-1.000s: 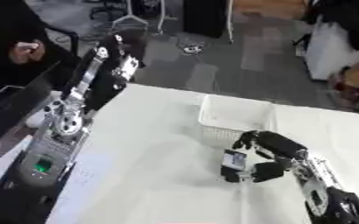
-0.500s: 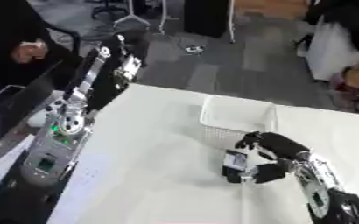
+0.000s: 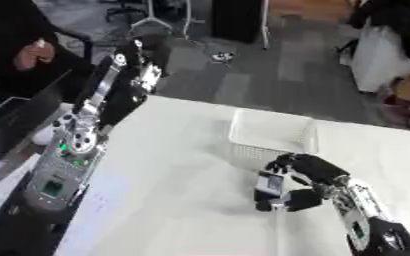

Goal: Pick up objects on the table and place them in the box.

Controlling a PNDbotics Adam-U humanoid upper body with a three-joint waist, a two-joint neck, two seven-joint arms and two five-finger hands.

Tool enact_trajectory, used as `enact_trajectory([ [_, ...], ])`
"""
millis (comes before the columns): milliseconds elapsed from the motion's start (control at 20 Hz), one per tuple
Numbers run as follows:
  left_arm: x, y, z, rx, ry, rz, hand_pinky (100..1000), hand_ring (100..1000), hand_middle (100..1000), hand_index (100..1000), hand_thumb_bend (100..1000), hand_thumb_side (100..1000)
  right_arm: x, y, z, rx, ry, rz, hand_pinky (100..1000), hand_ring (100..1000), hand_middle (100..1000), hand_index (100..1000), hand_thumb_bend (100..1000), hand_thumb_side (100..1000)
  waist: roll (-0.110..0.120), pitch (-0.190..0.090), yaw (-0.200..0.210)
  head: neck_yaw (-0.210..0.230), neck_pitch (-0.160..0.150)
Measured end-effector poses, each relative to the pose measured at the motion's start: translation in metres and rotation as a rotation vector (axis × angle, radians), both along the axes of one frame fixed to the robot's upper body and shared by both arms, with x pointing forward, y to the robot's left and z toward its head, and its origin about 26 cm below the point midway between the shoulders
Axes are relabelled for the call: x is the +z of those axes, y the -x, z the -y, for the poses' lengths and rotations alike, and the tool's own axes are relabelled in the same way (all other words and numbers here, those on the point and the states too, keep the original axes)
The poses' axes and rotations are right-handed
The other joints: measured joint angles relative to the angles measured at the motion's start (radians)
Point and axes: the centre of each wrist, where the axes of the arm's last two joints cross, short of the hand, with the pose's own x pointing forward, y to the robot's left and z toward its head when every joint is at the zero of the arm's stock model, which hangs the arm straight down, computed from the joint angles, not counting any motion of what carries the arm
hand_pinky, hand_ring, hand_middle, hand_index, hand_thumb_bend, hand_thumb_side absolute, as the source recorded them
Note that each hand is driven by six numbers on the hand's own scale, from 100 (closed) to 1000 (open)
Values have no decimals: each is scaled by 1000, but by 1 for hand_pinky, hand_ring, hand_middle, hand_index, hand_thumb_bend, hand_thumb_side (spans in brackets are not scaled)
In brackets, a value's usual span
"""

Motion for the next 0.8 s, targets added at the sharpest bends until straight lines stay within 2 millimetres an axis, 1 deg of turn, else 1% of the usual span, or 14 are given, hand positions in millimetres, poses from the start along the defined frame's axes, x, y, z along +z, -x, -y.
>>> enact_trajectory([
  [150, 1, 0, 0, -1, 0, 3, 366, 573, 681, 858, 159, 881, -3, 0, -2, 2, 7, -8, 679, 684, 695, 866, 858, 1000, 0, 0, 1, 0, 0],
  [400, 1, 0, 0, -1, 0, 3, 366, 572, 681, 858, 159, 881, -6, 0, -7, 4, 22, -12, 689, 682, 700, 917, 846, 1000, 0, 0, 2, 0, 0],
  [650, 1, 0, 0, -1, 0, 3, 366, 573, 681, 858, 159, 881, -11, 0, -9, -5, 33, -8, 689, 680, 700, 950, 833, 1000, 1, 0, 2, 0, -1],
  [800, 1, 0, 0, -1, 0, 3, 366, 573, 681, 858, 159, 881, -12, 1, -10, -6, 35, -4, 688, 676, 695, 950, 831, 1000, 1, 1, 2, 0, -1],
])
